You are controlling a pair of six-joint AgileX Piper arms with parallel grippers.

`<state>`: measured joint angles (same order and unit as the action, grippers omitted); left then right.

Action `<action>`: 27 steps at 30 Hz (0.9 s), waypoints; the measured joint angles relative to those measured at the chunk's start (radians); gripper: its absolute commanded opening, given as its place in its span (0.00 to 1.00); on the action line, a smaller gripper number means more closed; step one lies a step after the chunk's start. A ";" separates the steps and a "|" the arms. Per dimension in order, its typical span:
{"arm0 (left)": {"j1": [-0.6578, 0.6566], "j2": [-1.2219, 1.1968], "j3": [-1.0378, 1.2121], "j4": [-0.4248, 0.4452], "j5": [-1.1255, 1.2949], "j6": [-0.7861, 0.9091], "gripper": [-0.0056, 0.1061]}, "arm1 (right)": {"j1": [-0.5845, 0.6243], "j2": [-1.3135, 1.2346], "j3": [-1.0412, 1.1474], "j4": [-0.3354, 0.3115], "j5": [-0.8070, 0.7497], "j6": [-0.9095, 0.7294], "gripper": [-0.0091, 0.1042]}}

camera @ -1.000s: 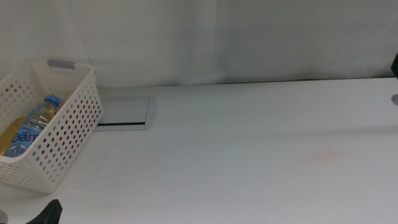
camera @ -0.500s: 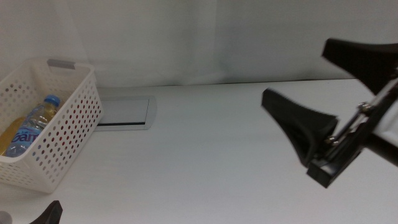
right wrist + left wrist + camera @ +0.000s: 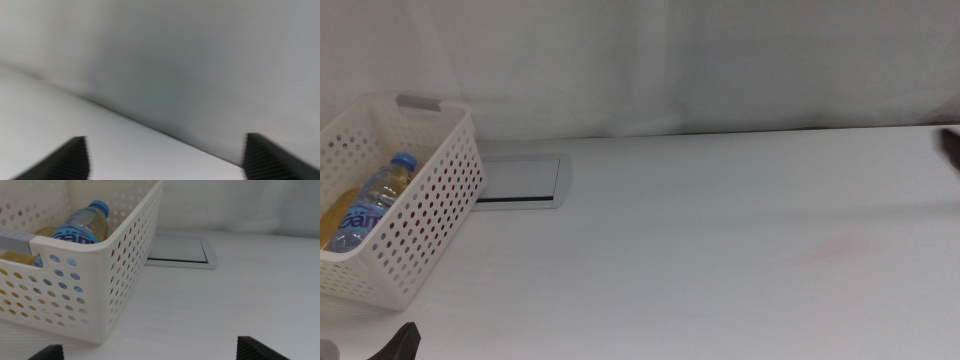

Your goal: Use arms to grab the bottles and put them into the dustbin to the left of the table.

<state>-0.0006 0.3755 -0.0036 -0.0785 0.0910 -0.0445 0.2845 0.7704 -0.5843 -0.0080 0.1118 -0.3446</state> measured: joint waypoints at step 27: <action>0.000 0.000 0.000 0.000 0.006 0.000 0.85 | -0.270 -0.765 0.580 0.072 -0.124 0.164 0.06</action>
<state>-0.0006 0.3755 -0.0036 -0.0785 0.0970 -0.0445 0.0146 0.0051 -0.0042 0.0641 -0.0122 -0.1808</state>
